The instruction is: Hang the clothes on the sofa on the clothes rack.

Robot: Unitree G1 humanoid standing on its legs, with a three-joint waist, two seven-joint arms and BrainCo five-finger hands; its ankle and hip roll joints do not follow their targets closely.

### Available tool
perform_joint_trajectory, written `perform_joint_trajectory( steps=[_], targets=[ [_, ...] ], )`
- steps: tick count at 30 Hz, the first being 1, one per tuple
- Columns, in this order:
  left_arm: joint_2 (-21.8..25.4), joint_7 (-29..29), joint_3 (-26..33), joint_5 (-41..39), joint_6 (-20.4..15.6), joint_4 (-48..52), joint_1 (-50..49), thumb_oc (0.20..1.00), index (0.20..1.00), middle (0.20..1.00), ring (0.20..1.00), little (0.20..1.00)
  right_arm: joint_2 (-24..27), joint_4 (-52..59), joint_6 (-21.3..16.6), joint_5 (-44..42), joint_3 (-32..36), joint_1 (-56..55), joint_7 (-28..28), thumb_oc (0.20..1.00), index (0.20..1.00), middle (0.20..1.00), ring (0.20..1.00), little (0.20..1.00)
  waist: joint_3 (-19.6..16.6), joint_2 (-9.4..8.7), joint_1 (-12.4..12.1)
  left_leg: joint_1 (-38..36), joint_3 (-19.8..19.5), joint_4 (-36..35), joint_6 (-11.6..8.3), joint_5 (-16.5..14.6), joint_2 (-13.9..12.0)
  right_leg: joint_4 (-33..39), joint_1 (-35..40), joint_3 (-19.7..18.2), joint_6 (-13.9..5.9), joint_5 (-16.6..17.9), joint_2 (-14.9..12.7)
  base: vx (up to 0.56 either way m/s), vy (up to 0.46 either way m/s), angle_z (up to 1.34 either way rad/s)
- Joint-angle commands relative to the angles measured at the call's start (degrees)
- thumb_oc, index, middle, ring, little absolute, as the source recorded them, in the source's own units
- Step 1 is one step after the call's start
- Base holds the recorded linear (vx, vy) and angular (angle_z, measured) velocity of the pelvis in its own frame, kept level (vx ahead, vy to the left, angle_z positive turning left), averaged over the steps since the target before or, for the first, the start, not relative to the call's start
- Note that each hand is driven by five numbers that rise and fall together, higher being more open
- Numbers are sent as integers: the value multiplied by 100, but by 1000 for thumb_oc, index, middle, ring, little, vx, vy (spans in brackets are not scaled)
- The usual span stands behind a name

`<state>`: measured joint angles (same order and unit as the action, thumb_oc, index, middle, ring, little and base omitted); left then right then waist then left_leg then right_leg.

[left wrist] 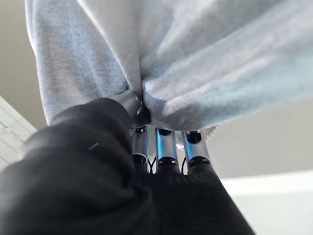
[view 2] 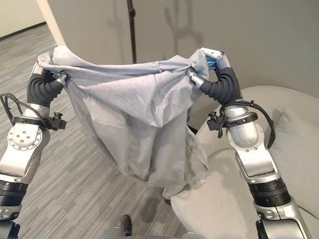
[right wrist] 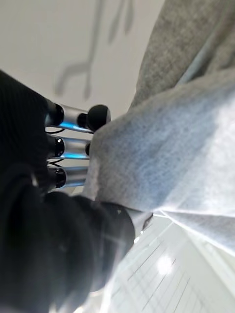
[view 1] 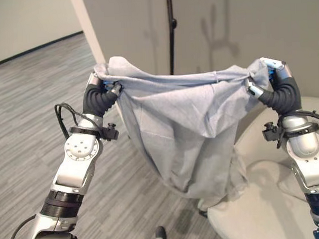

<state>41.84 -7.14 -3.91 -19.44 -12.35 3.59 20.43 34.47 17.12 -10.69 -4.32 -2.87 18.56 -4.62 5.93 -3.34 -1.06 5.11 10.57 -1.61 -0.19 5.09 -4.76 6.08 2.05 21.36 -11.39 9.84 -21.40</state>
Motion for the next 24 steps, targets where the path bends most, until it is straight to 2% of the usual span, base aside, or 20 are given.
perform_joint_trajectory(
  steps=[1,2,5,6,7,10,15,24],
  targets=[
    [-46,-27,130,155,-187,63,359,200,200,200,200,200,265,6,-102,262,489,474,-438,200,200,200,200,200,30,127,304,-911,-251,-339,-396,-980,30,-869,-822,-1620,-39,-480,724,-13,712,34],
    [-75,34,116,173,-165,91,379,200,200,200,200,200,307,-120,-100,206,500,452,-427,200,200,200,200,200,40,89,265,-868,-297,-339,-324,-934,134,-1111,-871,-1672,72,-752,1033,26,214,44],
    [-165,73,32,191,-109,77,436,200,200,200,200,200,316,-299,-87,125,509,374,-416,200,200,200,200,200,77,39,275,-880,-349,-339,-266,-914,273,-1210,-807,-1572,222,-1023,1515,40,97,16],
    [-168,72,22,192,-107,76,442,200,200,200,200,200,320,-304,-92,120,517,368,-414,200,200,200,200,200,79,45,281,-887,-364,-339,-273,-924,263,-1232,-803,-1556,230,-1049,1521,38,93,56],
    [-263,79,-18,193,-92,63,492,200,200,200,200,200,352,-393,-94,71,545,312,-403,200,200,200,200,200,80,6,353,-839,-412,-339,-249,-919,441,-1155,-786,-1704,347,-1152,1964,33,64,68],
    [-427,97,-55,237,-94,28,509,200,200,200,200,200,343,-430,-106,56,581,255,-411,200,200,200,200,200,18,7,412,-835,-506,-339,-277,-943,551,-748,-639,-1901,397,-1039,2132,82,21,69],
    [-442,148,-64,287,-78,58,443,200,200,200,200,200,332,-465,-71,-6,567,181,-365,200,200,200,200,200,-155,42,391,-945,-459,-339,-276,-1016,564,-295,-249,-1814,395,-899,2072,122,-42,31],
    [-495,194,-122,291,-45,73,419,200,200,200,200,200,475,-475,-42,-88,720,-51,-287,200,200,200,200,200,-239,96,448,-1239,-457,-339,-323,-1139,474,-145,113,-1679,429,-994,2108,96,-61,8]
  ],
)
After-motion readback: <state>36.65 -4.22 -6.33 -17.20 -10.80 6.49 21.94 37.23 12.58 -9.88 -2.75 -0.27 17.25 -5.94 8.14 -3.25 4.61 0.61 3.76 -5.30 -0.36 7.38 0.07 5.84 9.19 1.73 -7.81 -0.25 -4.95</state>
